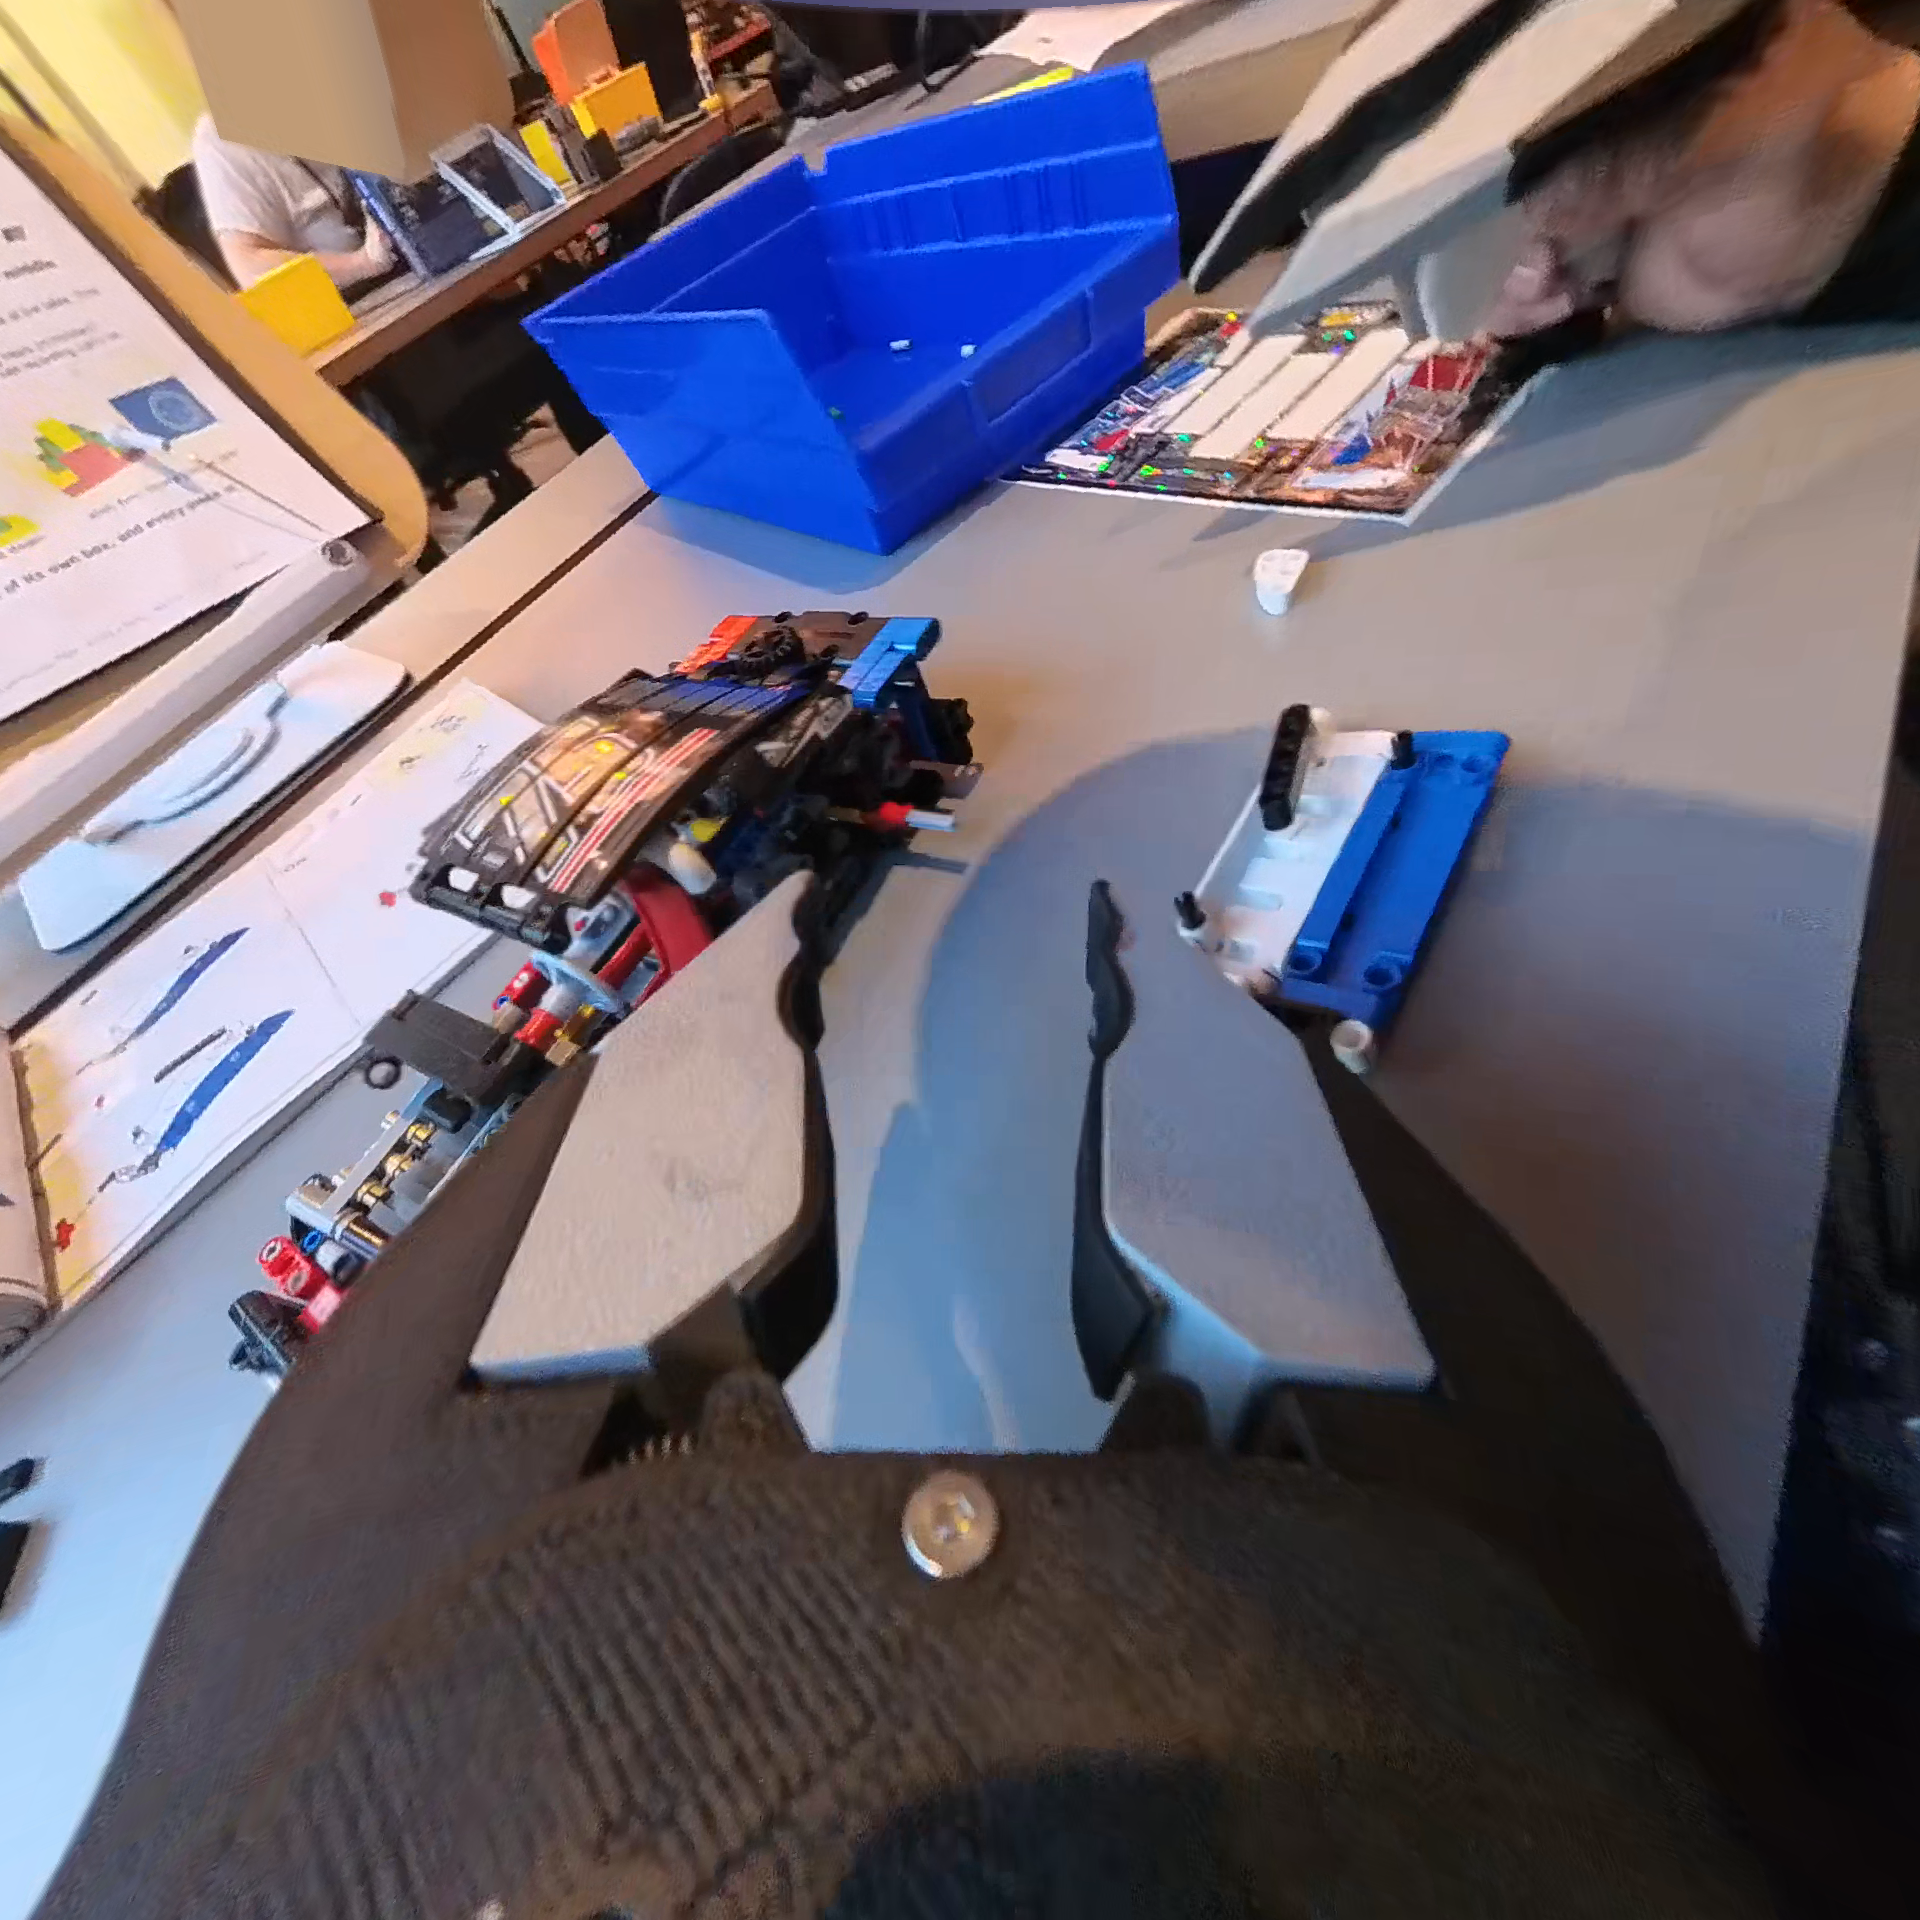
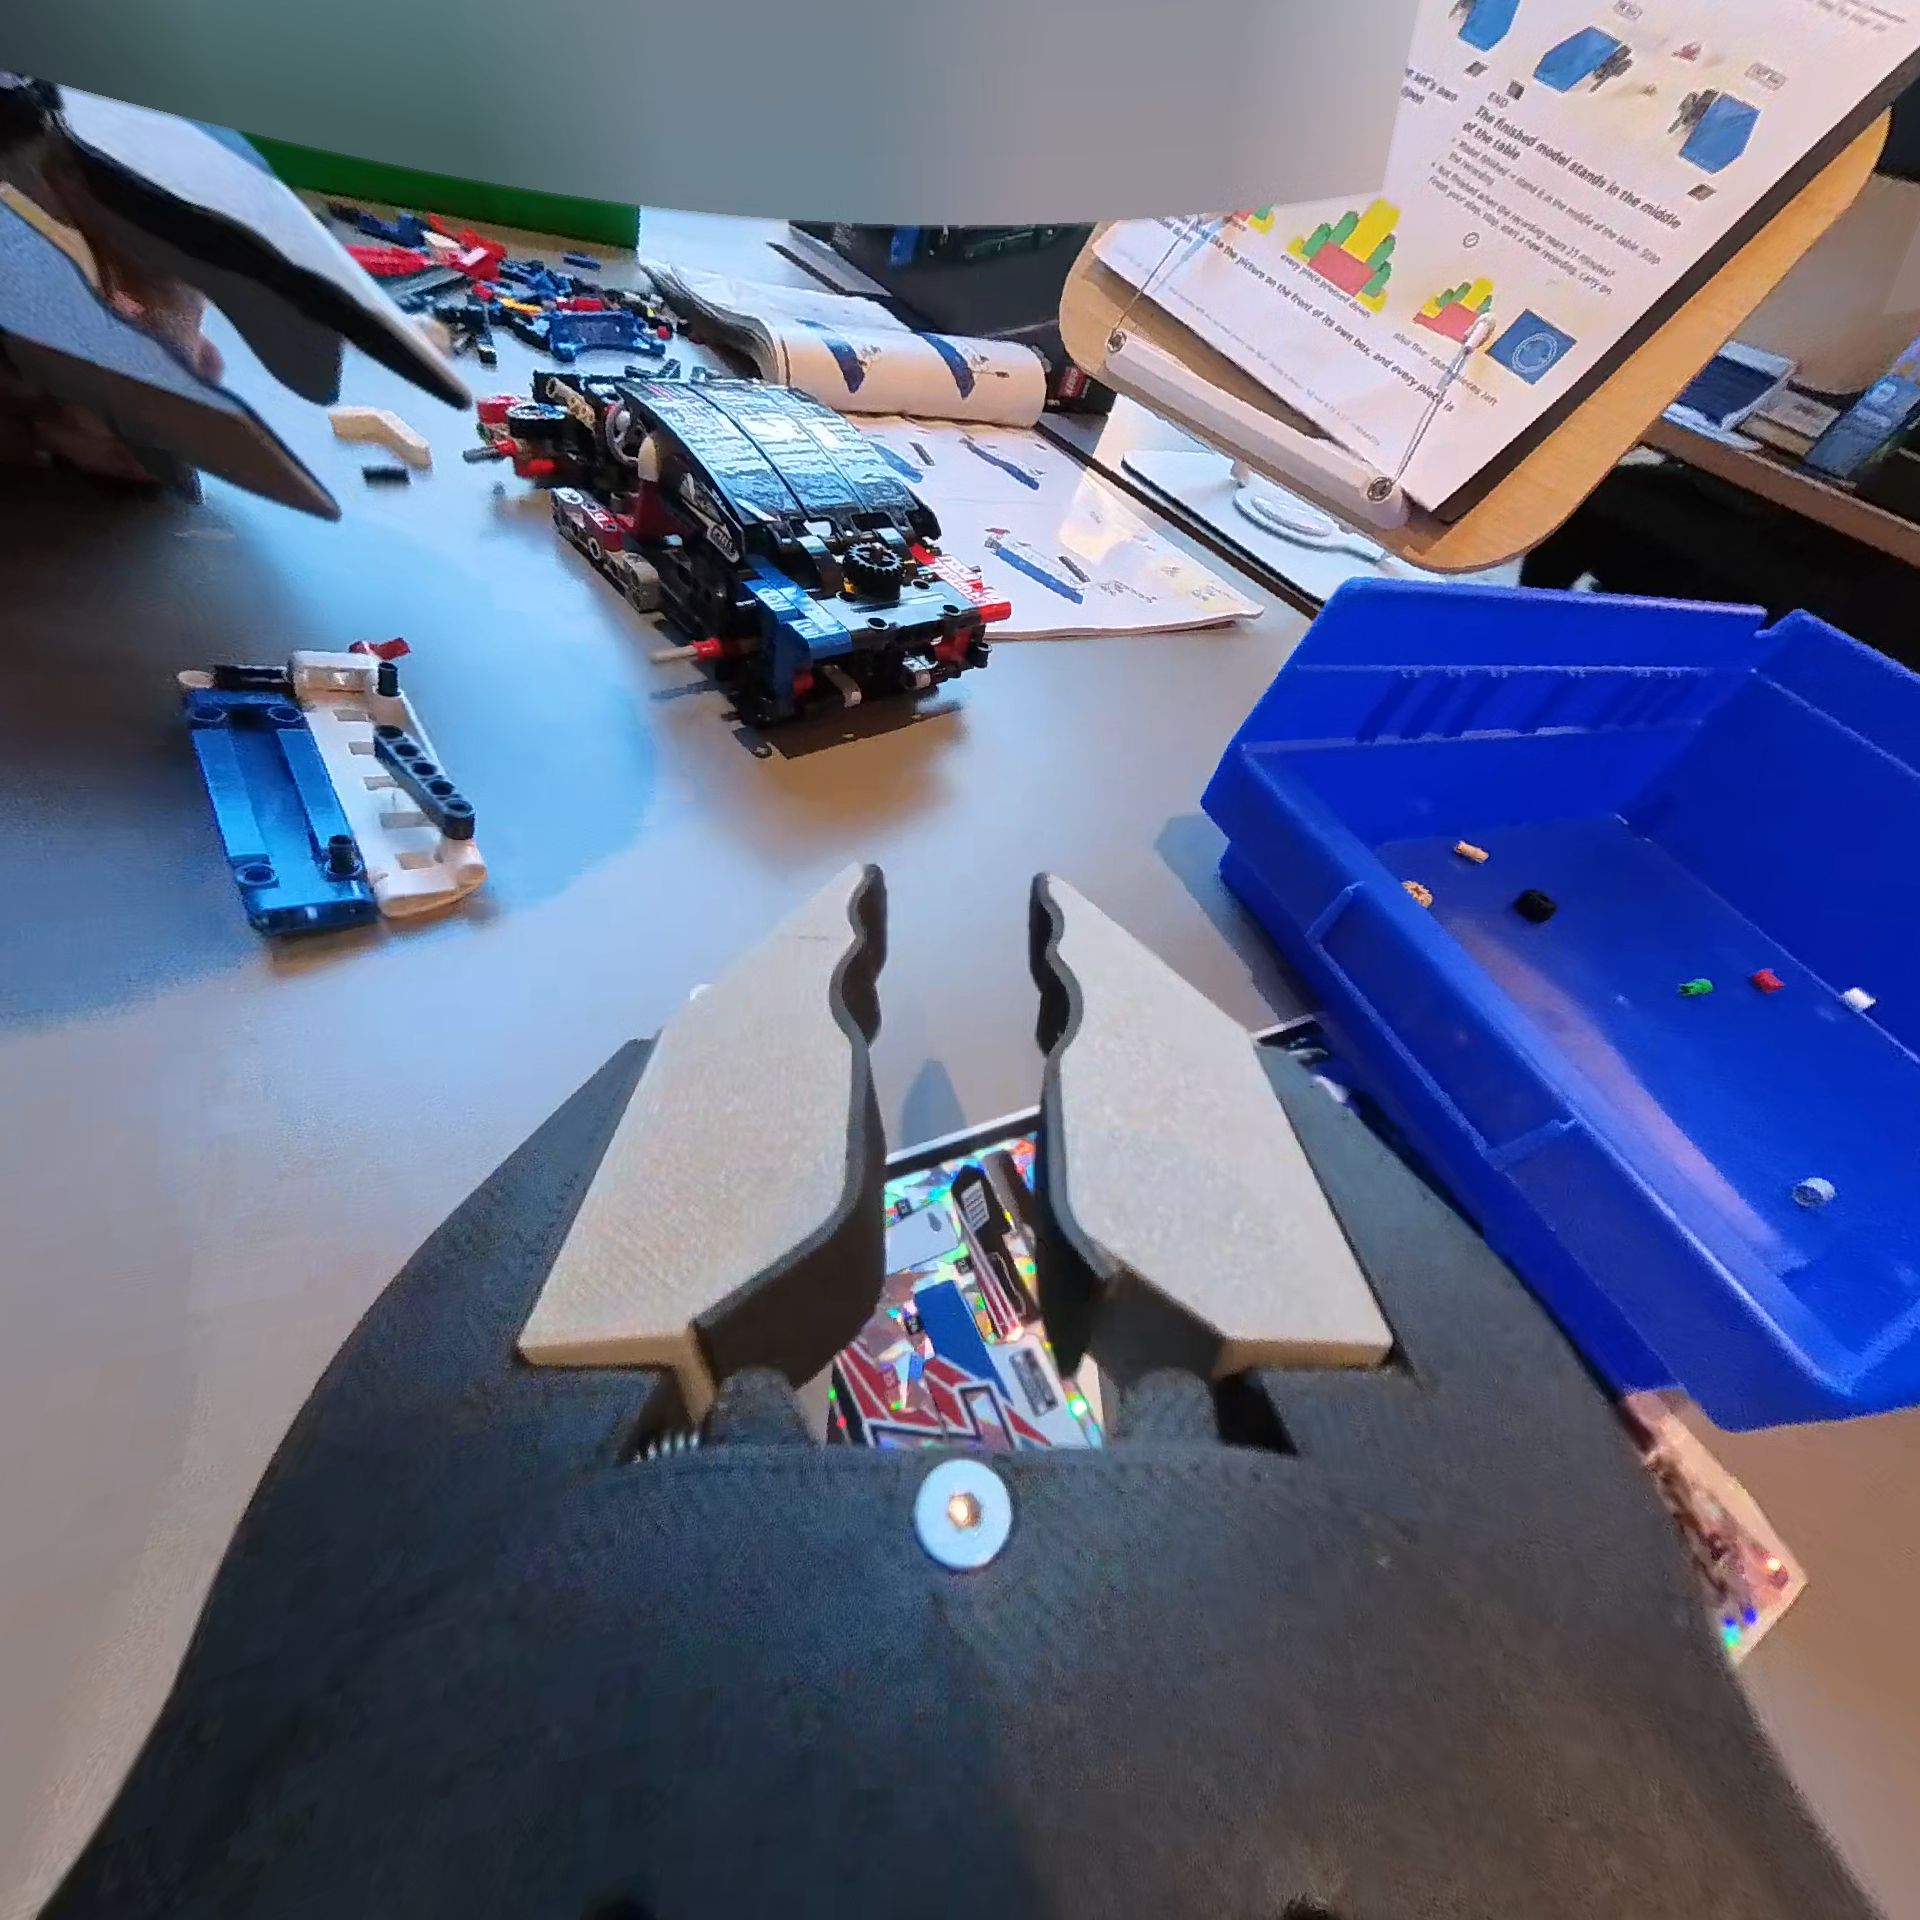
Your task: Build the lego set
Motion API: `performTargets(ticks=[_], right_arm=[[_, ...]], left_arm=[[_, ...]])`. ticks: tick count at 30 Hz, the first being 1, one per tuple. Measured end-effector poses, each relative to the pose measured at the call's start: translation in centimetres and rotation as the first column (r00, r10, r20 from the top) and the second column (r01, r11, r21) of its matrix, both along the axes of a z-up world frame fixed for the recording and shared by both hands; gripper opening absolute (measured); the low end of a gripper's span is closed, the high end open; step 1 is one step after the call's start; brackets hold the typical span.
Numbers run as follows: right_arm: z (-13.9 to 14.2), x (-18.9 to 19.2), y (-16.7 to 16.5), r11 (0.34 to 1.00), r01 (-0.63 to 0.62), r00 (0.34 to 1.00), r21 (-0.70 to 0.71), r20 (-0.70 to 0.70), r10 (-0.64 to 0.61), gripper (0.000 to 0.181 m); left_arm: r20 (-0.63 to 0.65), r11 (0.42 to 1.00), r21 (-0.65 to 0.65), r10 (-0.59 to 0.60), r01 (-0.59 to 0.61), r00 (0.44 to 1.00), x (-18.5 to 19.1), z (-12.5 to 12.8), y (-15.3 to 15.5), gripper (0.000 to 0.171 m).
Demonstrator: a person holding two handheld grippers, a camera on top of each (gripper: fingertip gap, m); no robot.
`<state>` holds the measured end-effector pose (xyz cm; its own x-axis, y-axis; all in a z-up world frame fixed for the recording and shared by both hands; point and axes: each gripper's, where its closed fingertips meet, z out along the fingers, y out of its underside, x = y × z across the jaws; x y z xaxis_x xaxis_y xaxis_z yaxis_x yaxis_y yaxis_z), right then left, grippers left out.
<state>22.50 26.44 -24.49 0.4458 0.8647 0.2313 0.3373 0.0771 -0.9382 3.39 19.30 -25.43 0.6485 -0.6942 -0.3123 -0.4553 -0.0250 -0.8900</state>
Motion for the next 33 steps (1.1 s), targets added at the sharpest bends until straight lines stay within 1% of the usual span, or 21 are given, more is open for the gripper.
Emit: performTargets(ticks=[2,4,6,7,9,10,12,14,15,17,18,19,20,22,24,27,29,31,33], right_arm=[[-0.6,0.2,-0.5,0.997,-0.027,0.999,-0.074,0.016,0.028,0.022],[-2.0,0.5,-1.7,0.98,-0.082,0.991,-0.182,0.091,0.1,0.024],[-2.6,0.7,-2.6,0.966,-0.112,0.978,-0.232,0.146,0.148,0.027],[-2.5,0.5,-3.2,0.959,-0.139,0.973,-0.247,0.147,0.179,0.027],[-2.4,-0.3,-3.9,0.949,-0.191,0.96,-0.252,0.155,0.235,0.028],[-2.9,-0.5,-3.9,0.944,-0.202,0.948,-0.261,0.19,0.255,0.03],[-4.6,-0.9,-4.1,0.929,-0.221,0.905,-0.296,0.294,0.308,0.035],[-6.5,-1.0,-3.8,0.924,-0.222,0.857,-0.312,0.389,0.338,0.039],[-7.1,-1.2,-3.6,0.921,-0.224,0.84,-0.318,0.416,0.348,0.041],[-7.0,-2.1,-3.3,0.912,-0.252,0.849,-0.324,0.378,0.369,0.035],[-7.2,-2.3,-3.3,0.906,-0.262,0.842,-0.333,0.38,0.383,0.031],[-7.2,-2.5,-3.4,0.899,-0.275,0.836,-0.34,0.378,0.398,0.016],[-7.2,-2.7,-3.6,0.895,-0.287,0.832,-0.342,0.374,0.41,0.014],[-7.2,-3.0,-4.3,0.882,-0.294,0.825,-0.369,0.367,0.429,0.013],[-6.9,-3.6,-4.9,0.879,-0.272,0.838,-0.392,0.352,0.416,0.014],[-5.7,-5.3,-6.6,0.847,-0.298,0.863,-0.44,0.254,0.436,0.014],[-5.1,-6.1,-7.6,0.804,-0.312,0.871,-0.507,0.186,0.455,0.013],[-4.3,-6.9,-9.1,0.712,-0.361,0.862,-0.602,0.077,0.502,0.014],[-3.4,-7.5,-9.9,0.621,-0.4,0.856,-0.674,-0.032,0.516,0.013]], left_arm=[[-0.053,1.0,0.02,-0.019,0.02,0.998,0.5,-0.4,-0.3,0.044],[-0.108,0.999,0.031,-0.029,0.032,0.994,0.9,-0.9,-0.5,0.043],[-0.149,0.998,0.041,-0.03,0.036,0.988,1.2,-1.2,-0.7,0.042],[-0.147,0.998,0.032,-0.045,0.051,0.988,1.7,-1.2,-1.0,0.042],[-0.123,0.996,-0.017,-0.084,0.083,0.989,2.9,-0.8,-1.6,0.04],[-0.108,0.994,-0.037,-0.102,0.099,0.989,3.7,-0.5,-1.8,0.041],[-0.099,0.985,-0.096,-0.151,0.141,0.984,5.2,-0.1,-2.4,0.041],[-0.127,0.97,-0.179,-0.19,0.166,0.974,6.5,-0.5,-2.9,0.044],[-0.139,0.965,-0.202,-0.198,0.168,0.97,7.1,-0.6,-2.9,0.047],[-0.157,0.959,-0.223,-0.211,0.173,0.965,8.1,-0.8,-3.1,0.048],[-0.167,0.959,-0.229,-0.209,0.168,0.964,8.3,-0.9,-3.1,0.046],[-0.183,0.958,-0.238,-0.207,0.161,0.961,8.5,-1.2,-3.0,0.046],[-0.2,0.958,-0.243,-0.203,0.152,0.959,8.5,-1.4,-3.0,0.046],[-0.228,0.96,-0.239,-0.199,0.143,0.953,8.6,-1.6,-3.0,0.045],[-0.253,0.962,-0.236,-0.196,0.136,0.947,8.8,-1.9,-3.1,0.044],[-0.307,0.968,-0.203,-0.207,0.148,0.929,9.6,-2.2,-3.2,0.042],[-0.371,0.976,-0.151,-0.204,0.158,0.906,10.1,-2.2,-3.1,0.036],[-0.43,0.979,-0.108,-0.205,0.175,0.879,10.7,-2.3,-3.0,0.034],[-0.47,0.975,-0.1,-0.22,0.197,0.855,11.2,-2.5,-3.3,0.03]])
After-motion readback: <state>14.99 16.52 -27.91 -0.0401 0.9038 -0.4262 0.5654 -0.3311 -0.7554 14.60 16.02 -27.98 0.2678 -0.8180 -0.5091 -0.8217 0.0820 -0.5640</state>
